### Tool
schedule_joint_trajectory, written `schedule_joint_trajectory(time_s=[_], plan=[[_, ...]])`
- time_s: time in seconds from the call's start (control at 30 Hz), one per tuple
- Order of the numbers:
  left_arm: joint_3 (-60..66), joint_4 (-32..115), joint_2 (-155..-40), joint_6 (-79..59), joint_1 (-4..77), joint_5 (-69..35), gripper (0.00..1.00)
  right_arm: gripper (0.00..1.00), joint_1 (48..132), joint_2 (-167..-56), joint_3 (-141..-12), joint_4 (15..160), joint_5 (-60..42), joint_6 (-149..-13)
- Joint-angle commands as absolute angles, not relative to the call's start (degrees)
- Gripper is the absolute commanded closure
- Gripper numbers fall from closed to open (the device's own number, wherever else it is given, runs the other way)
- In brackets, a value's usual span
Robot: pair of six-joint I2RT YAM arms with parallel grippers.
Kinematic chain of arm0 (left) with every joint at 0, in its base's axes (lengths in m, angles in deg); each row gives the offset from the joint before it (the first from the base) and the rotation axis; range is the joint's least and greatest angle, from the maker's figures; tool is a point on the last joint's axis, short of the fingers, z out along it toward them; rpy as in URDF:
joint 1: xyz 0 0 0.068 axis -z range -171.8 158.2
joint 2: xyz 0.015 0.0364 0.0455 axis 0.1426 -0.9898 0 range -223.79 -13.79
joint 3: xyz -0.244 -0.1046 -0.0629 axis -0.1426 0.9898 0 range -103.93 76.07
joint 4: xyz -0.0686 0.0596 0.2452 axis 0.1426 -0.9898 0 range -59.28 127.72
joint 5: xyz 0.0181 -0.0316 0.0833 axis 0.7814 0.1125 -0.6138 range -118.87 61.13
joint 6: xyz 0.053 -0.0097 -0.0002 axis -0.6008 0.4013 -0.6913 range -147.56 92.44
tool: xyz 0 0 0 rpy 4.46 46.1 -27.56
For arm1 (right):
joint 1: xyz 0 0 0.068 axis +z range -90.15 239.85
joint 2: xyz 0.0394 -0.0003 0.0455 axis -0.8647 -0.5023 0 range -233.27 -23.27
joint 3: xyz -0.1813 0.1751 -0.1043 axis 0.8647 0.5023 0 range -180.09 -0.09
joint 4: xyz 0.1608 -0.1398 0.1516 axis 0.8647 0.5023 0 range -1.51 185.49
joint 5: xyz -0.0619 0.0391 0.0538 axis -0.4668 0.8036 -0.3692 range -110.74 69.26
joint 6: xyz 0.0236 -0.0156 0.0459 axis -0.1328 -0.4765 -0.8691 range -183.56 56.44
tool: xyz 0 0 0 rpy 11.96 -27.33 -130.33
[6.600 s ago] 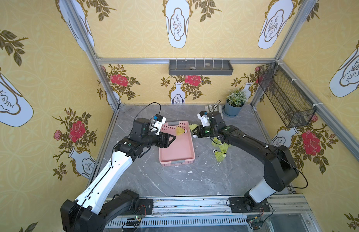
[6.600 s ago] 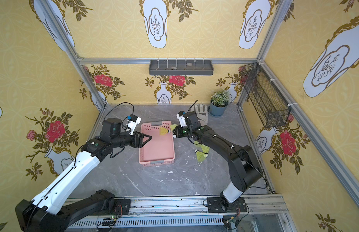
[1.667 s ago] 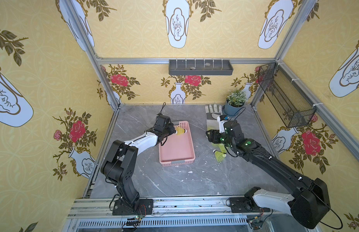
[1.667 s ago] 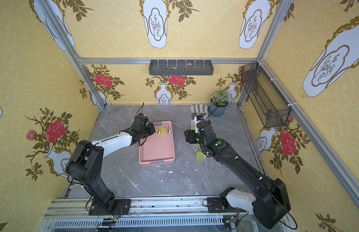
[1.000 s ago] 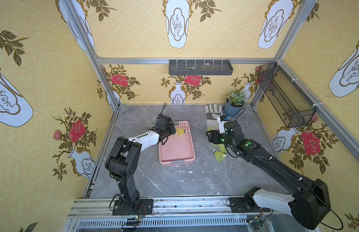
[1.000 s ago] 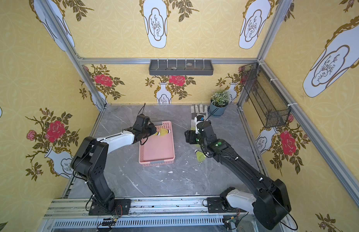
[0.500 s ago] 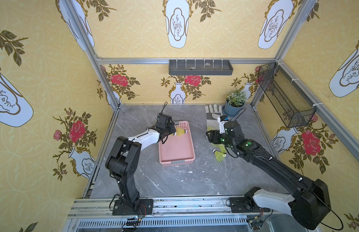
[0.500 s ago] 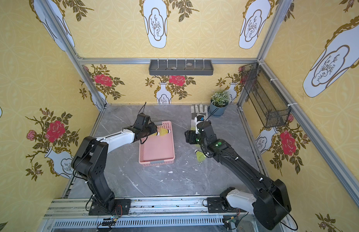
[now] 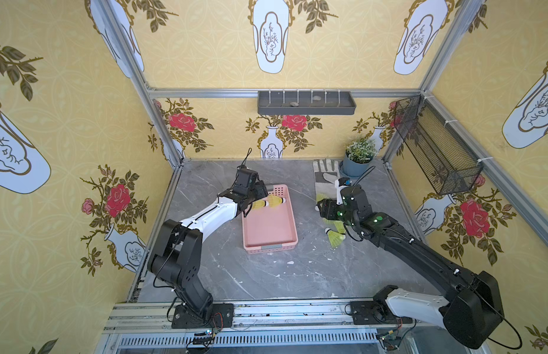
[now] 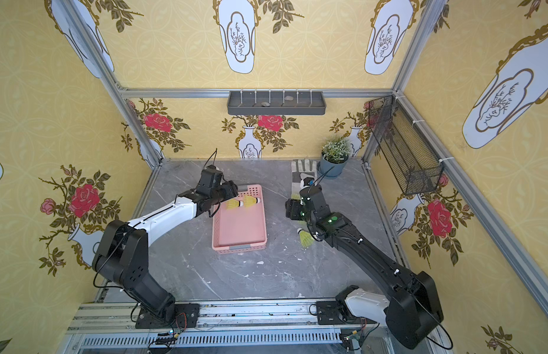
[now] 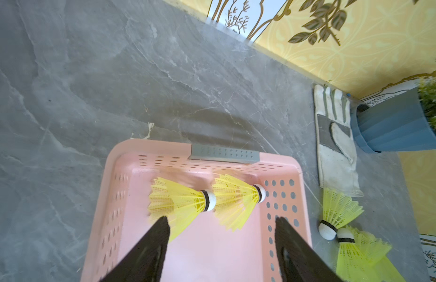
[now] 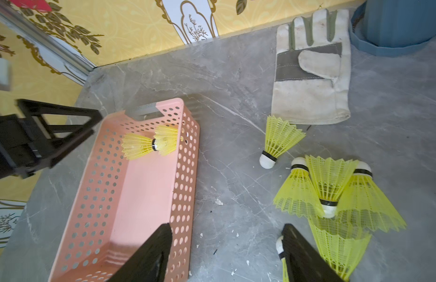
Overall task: Put the shuttlecocks into the storage box
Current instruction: Move the shuttlecock to the center of the board.
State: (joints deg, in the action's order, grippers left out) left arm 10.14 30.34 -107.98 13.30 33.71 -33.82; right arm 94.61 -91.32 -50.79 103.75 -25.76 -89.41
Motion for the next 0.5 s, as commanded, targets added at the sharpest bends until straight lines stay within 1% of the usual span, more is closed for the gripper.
schedule_joint_trajectory(time_s=[0.0,0.3,0.47], plan=[[10.24,27.73,-105.0,9.26,33.68,-33.57,0.28,0.27,93.91,-91.28,-50.89,106.07,-28.62,-91.42],[10.93,17.59,-90.94,1.92,33.68,-27.28,0.25,0.27,92.96,-90.86,-49.15,111.71,-29.29,-94.28],[11.95,11.3,-83.64,-1.86,29.79,-20.55,0.24,0.26,92.96,-91.77,-47.56,114.48,-28.96,-97.14]])
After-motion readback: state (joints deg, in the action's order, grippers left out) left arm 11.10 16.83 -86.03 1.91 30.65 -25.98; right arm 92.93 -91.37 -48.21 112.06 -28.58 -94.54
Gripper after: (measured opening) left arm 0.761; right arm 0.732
